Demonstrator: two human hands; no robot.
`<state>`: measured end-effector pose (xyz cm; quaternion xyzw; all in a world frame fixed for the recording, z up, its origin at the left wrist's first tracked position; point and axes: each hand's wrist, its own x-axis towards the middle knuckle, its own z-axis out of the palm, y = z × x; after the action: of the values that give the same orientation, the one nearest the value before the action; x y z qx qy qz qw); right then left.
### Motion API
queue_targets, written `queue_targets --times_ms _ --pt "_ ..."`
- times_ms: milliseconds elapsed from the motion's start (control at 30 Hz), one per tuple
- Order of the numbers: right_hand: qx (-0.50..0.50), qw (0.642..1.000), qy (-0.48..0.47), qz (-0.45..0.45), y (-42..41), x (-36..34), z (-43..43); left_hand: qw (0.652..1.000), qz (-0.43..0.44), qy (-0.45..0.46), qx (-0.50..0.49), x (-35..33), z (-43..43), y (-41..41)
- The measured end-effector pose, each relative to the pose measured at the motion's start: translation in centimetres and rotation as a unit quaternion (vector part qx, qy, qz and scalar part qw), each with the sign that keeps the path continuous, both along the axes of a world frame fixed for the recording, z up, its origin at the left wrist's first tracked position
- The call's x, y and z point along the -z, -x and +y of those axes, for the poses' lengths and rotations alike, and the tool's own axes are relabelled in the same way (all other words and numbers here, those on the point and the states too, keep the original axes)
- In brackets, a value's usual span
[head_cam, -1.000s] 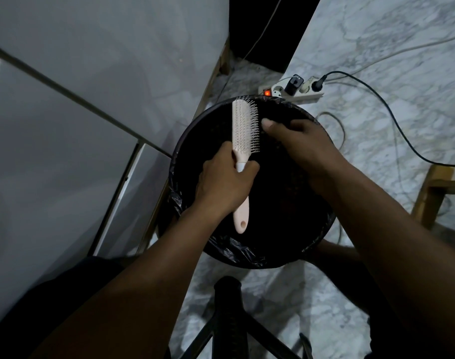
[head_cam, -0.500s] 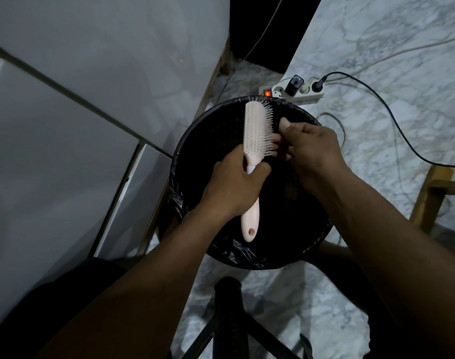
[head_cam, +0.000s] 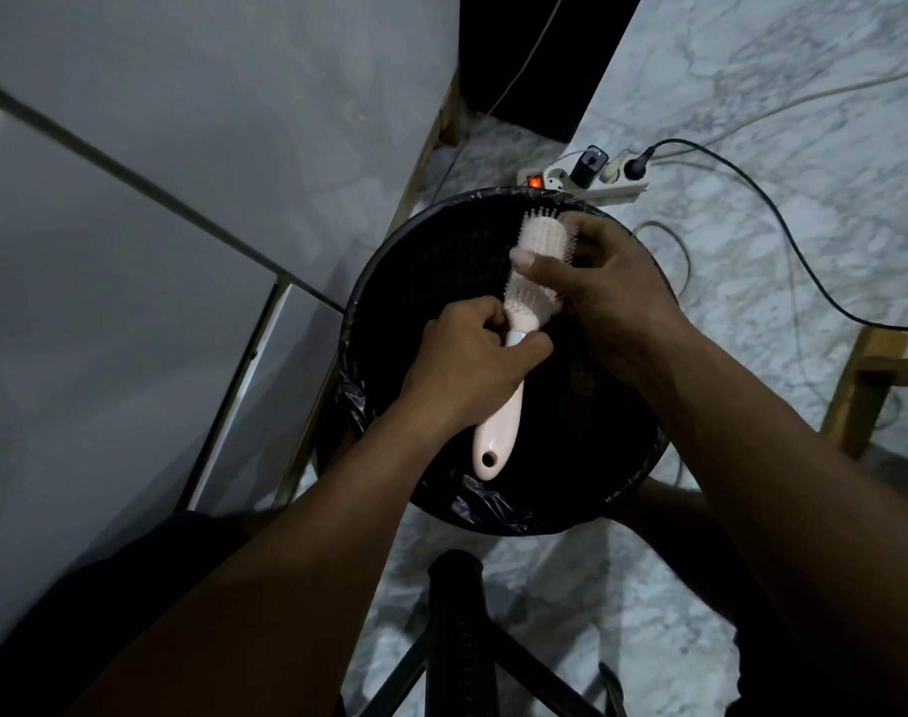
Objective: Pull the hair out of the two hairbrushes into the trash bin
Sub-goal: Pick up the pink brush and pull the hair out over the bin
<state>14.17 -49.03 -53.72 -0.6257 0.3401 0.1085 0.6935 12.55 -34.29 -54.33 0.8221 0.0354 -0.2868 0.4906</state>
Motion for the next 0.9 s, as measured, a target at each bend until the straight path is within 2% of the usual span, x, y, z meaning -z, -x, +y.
queue_targets --times_ms 167,367,433,567,633,733,800,900 --pt "0.050 0.995 0.075 -0.041 -0.1 -0.4 -0.3 0.999 0.001 0.038 0.004 -0.3 -0.3 0.4" --pt "0.096 0.987 0.121 -0.033 0.0 -0.3 -1.0 0.999 0.005 0.035 0.025 -0.5 -0.3 0.5" --pt "0.117 0.988 0.098 -0.008 -0.1 -0.4 -1.2 0.999 0.005 0.026 0.036 -0.5 -0.2 0.6" --pt "0.195 0.977 -0.047 0.067 -0.2 -0.6 -1.4 0.999 -0.007 -0.010 0.048 -0.2 0.2 0.7" --pt "0.206 0.973 -0.042 0.098 -0.2 -0.3 -1.6 0.998 -0.014 -0.033 0.043 0.0 0.3 0.6" --pt "0.218 0.968 0.017 0.123 -0.4 -0.2 -1.8 0.998 -0.022 -0.063 0.011 0.1 0.6 0.3" --pt "0.183 0.974 0.028 0.133 -0.5 -0.4 -1.5 0.997 -0.023 -0.069 0.004 0.1 0.6 0.2" --pt "0.034 0.989 0.027 0.143 -0.1 -0.2 -0.6 0.997 -0.015 -0.071 0.012 0.1 0.4 0.4"
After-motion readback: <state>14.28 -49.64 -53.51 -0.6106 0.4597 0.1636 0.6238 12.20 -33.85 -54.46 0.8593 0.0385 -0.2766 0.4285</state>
